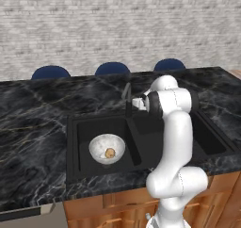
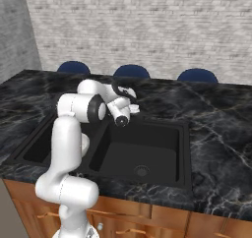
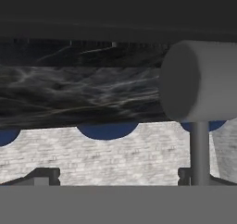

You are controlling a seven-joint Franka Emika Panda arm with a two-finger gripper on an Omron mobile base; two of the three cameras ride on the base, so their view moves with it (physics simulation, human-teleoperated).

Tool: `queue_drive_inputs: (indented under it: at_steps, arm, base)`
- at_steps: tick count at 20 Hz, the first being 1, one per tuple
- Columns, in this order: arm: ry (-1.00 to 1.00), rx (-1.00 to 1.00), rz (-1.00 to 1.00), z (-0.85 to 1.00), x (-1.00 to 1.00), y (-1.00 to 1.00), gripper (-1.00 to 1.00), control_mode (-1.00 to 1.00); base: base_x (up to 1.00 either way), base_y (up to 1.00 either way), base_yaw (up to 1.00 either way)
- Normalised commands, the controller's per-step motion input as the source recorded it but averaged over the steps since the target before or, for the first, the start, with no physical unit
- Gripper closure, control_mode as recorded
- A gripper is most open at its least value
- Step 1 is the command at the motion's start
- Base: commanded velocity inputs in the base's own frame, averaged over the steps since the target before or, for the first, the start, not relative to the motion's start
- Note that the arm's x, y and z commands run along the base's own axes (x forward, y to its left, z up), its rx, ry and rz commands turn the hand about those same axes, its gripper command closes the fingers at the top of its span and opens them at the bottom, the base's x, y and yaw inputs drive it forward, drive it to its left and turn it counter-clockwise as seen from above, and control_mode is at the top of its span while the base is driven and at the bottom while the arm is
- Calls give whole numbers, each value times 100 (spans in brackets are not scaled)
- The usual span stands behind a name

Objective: Pick the peach from the cabinet and place it in the bowl. Then pick the bowl and place it in the sink. Then turn on the sink facuet.

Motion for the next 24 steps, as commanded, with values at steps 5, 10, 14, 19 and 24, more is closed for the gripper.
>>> queue_drive_inputs:
  at_steps: [5,10,14,19,24]
  arm:
    - [6,3,0,0,2,-3,100,-100]
    - [9,12,-2,0,0,-43,100,-100]
    - [8,17,-10,0,-4,-76,100,-100]
    - [5,16,-11,0,-11,-77,100,-100]
    - [4,11,-12,-1,-10,-66,100,-100]
  base:
    - [0,0,0]
    - [0,0,0]
    - [0,0,0]
    - [0,0,0]
    - [0,0,0]
